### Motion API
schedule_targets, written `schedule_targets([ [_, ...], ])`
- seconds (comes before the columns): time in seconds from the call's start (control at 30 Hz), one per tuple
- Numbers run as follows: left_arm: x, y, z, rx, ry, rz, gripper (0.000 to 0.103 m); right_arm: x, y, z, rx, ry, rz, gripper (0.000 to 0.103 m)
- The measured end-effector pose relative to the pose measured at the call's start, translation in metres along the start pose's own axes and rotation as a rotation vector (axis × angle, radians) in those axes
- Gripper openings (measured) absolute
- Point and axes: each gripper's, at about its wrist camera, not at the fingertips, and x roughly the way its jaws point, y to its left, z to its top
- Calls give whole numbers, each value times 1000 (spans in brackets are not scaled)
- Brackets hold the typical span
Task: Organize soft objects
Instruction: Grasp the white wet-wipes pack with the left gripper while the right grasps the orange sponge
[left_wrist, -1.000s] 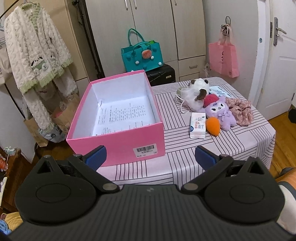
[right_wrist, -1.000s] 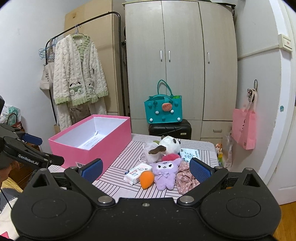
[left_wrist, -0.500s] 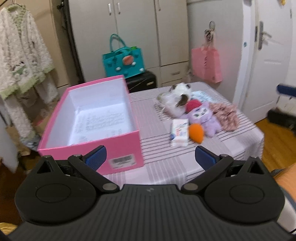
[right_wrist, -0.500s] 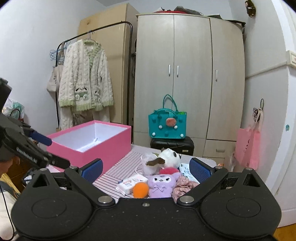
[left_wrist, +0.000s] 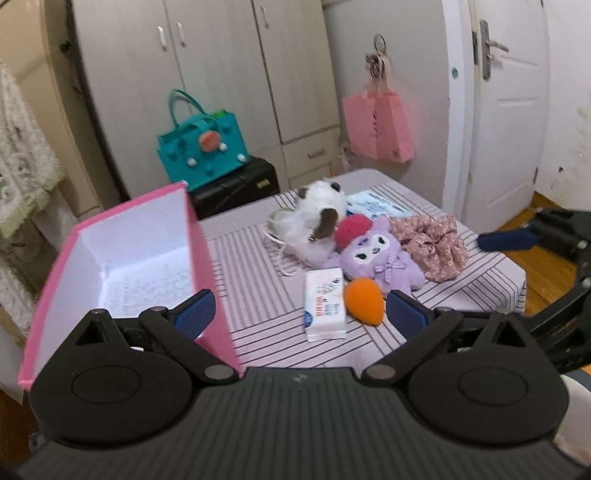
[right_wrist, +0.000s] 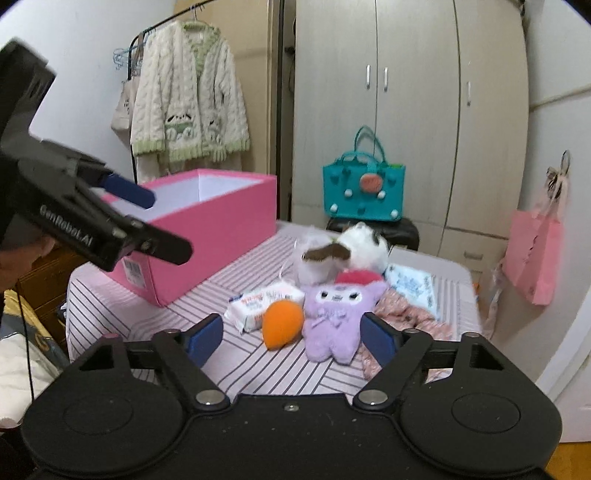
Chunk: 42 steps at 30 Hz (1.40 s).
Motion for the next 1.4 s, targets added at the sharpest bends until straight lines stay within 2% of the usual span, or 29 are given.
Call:
schedule_targets([
  [0.23, 41, -14, 13, 65, 100, -71, 79, 36, 0, -10, -15, 9, 36, 69],
  [0.33, 61, -15, 22, 81, 173, -113, 70, 50, -1, -12, 6, 13, 52, 68],
  [0.43, 79, -15, 27, 95, 241, -137, 68, 64, 0, -13, 11, 20, 58, 66],
  [0.57, 101, -12, 27, 82, 299, -171, 62, 81, 1, -13, 22, 34, 52, 56],
  [0.7, 120, -8, 28, 59, 326, -170, 60, 92, 3, -13, 7, 37, 50, 55],
  [0.8, 129, -5, 28, 39, 347, -185, 60, 96, 7, -13, -32, 37, 15, 41],
  [0.87, 134, -3, 29, 16, 364, -208, 60, 95, 7, -13, -45, 38, 3, 39],
  [1.1, 136, 5, 31, -54, 397, -293, 60, 78, -3, -14, 18, 74, 34, 38],
  [1.27, 139, -4, 32, -19, 374, -269, 62, 74, -11, -13, 72, 114, 32, 38],
  [1.4, 146, -2, 33, -43, 382, -281, 62, 77, -12, -11, 74, 124, 36, 38],
])
